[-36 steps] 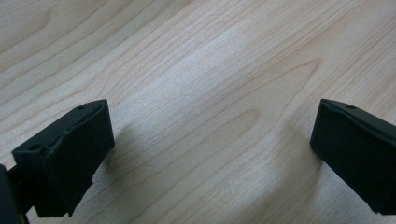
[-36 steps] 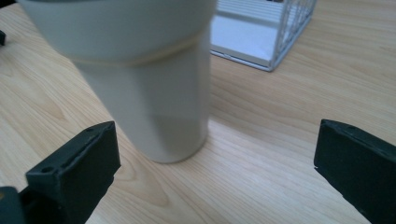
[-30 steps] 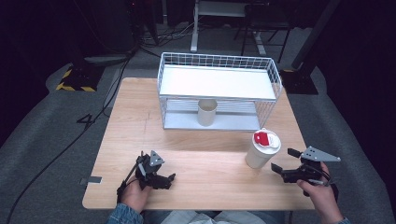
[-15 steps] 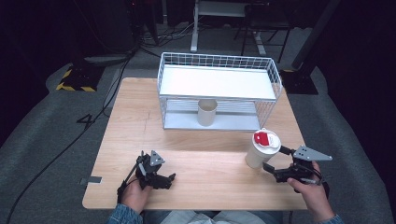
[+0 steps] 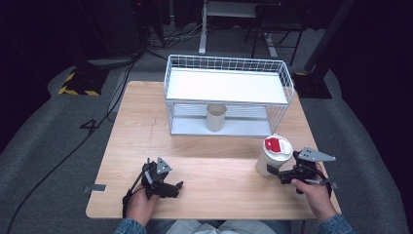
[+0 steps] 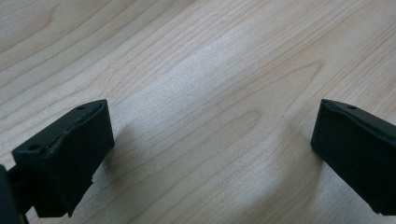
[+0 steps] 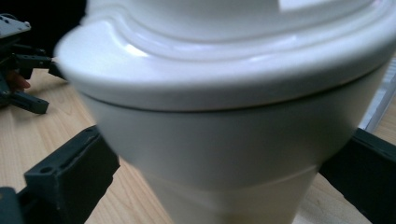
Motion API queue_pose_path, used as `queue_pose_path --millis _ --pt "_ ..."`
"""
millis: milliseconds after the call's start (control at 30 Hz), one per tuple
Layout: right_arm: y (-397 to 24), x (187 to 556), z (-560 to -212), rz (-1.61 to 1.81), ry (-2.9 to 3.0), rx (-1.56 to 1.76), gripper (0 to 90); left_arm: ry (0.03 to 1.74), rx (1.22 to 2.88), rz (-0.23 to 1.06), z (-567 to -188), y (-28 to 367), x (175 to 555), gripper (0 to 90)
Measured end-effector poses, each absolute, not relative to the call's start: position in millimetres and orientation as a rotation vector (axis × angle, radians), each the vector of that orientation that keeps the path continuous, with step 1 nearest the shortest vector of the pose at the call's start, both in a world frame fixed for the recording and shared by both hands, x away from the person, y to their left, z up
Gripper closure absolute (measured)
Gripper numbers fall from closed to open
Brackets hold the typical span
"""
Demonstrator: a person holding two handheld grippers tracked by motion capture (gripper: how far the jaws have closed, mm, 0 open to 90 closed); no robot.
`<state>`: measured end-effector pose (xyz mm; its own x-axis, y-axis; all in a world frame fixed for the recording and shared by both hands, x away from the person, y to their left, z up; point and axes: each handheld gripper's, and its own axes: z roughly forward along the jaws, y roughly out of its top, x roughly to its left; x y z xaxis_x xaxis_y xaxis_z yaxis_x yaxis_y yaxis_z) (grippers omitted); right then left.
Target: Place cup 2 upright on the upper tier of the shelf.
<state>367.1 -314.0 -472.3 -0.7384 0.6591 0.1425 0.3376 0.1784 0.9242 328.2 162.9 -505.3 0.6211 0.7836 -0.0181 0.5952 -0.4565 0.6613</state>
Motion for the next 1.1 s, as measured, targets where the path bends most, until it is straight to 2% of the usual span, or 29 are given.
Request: queue_pose_path --millis 133,333,533,1100 --pt "-311.5 371.7 -477.3 1.579 2.174 0.953 0.5 1.083 2.202 0.380 -505.5 163.0 326.7 0.0" --pt "-309.4 375.6 -482.7 1.581 2.174 0.939 7.3 1.084 2.201 0.381 -505.5 163.0 326.4 0.0" --pt "-310.7 375.7 -485.3 1.585 2.168 0.889 9.2 1.083 2.199 0.381 -505.6 163.0 326.5 0.0" --pt "-312.5 376.4 -488.8 1.621 2.141 0.874 10.0 1.082 2.202 0.379 -505.5 162.9 326.8 0.0"
